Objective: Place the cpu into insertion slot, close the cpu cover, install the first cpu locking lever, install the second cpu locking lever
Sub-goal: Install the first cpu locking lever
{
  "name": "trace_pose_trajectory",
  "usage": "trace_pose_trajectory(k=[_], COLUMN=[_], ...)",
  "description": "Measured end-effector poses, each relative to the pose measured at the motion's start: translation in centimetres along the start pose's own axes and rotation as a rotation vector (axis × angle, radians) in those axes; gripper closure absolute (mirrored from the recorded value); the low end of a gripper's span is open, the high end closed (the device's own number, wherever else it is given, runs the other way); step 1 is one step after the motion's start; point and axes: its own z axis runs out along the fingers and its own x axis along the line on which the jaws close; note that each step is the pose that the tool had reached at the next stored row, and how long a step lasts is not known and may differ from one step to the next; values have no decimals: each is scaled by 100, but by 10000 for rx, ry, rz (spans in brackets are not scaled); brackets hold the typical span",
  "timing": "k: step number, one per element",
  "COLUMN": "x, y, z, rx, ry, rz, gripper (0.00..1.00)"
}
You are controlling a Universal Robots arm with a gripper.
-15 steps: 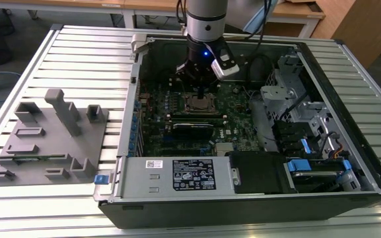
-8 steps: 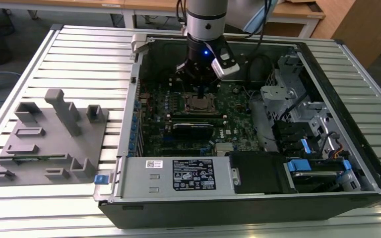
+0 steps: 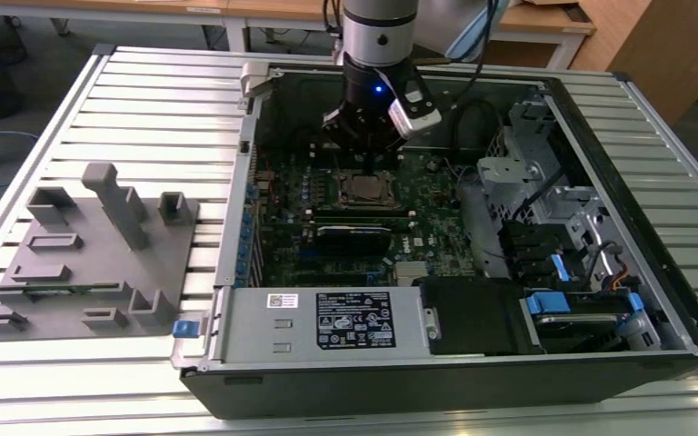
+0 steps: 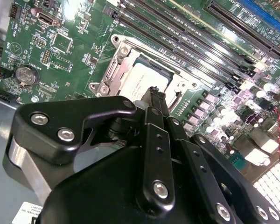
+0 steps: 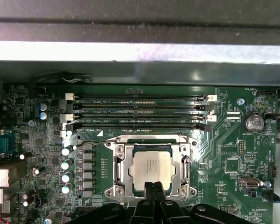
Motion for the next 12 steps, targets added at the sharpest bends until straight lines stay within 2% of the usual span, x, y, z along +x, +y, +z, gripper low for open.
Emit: trace_pose_trajectory(k=[8, 10, 12], x=[0, 0, 0], y=[0, -2, -5], z=[-2, -1, 2], rx=[-9, -81, -193], ry=[5, 26, 47], rz=[-1, 3, 9], gripper=[89, 89, 89])
